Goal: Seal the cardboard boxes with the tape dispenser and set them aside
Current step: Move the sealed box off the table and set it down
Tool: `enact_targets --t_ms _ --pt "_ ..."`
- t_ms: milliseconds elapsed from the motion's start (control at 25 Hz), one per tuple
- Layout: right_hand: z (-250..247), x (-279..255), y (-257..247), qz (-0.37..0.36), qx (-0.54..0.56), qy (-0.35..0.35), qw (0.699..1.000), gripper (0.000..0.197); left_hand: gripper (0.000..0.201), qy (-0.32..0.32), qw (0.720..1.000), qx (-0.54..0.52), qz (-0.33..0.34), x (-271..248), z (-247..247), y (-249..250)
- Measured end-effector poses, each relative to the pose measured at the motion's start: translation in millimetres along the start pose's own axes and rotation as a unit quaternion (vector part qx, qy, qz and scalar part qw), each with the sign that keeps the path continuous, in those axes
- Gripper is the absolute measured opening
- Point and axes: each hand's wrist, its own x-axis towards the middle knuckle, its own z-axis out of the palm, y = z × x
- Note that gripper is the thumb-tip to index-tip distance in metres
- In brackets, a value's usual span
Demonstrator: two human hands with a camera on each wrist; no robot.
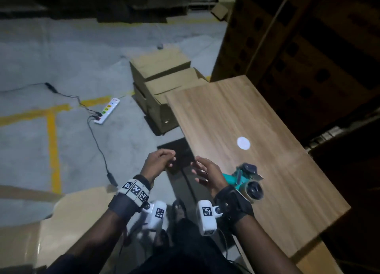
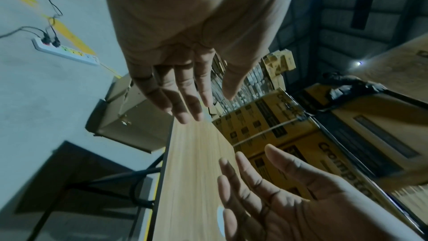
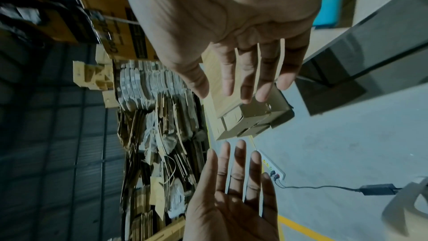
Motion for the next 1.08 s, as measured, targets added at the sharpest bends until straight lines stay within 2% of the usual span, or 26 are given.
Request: enact_targets --t_ms 200,320,480,560,640,800,1080 --pt "77 88 -49 0.006 -0.034 -0.041 0.999 0.025 0.015 0.055 0.998 -0.019 -0.017 71 -63 18" --pt "123 149 -85 0.022 -0.019 -0.059 0.998 0.023 0.019 0.074 0.997 -0.025 -0.029 129 -91 38" --pt "189 259 -160 0.037 -0.039 -0.096 0.994 0.022 0.017 0.109 0.993 -0.015 -0.041 251 -132 85" --pt "212 299 -202 0.049 -0.051 -0.08 0.994 0.024 0.016 0.114 0.992 0.005 -0.05 300 -148 125" --pt "233 336 -245 0.028 -0.04 -0.088 0.995 0.027 0.016 0.104 0.994 0.029 -0.027 344 -159 167" --pt "265 399 -314 0.06 -0.027 -0.084 0.994 0.025 0.014 0.125 0.991 0.035 -0.02 415 -189 227" --pt "304 483 -391 0.064 -0.004 -0.071 0.995 0.03 0.021 0.114 0.992 0.057 -0.025 533 -238 293"
